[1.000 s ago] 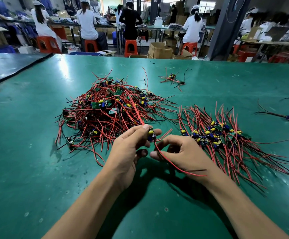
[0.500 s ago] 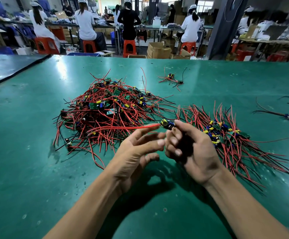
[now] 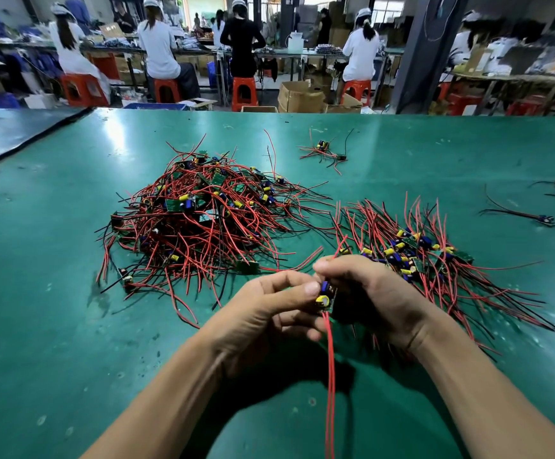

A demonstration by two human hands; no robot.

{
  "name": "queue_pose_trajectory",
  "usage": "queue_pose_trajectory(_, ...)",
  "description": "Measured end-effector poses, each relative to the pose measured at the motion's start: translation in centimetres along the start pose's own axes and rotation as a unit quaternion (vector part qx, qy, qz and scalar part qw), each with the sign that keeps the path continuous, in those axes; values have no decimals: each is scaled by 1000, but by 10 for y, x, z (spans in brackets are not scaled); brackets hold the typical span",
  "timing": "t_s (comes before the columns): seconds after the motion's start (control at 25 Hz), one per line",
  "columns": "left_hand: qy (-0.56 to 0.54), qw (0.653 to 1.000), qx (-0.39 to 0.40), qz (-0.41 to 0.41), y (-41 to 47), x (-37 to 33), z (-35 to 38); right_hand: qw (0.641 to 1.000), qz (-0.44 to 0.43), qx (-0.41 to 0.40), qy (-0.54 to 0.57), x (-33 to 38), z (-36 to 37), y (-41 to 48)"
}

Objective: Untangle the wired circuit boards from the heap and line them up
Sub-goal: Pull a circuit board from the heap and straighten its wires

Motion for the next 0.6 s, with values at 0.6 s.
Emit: queue_pose_trajectory(0.6,20,999,-30,-37,2,6,-5,989,-69,-23,-128,4,-8,7)
Point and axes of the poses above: each hand's wrist, its own y-axis towards the middle knuckle, its own z-axis out of the palm, x = y × z, the point moved 6 cm from there along y, towards the middle knuckle, and after that the axes turned 8 degrees about -z, right-handed, at the moved point
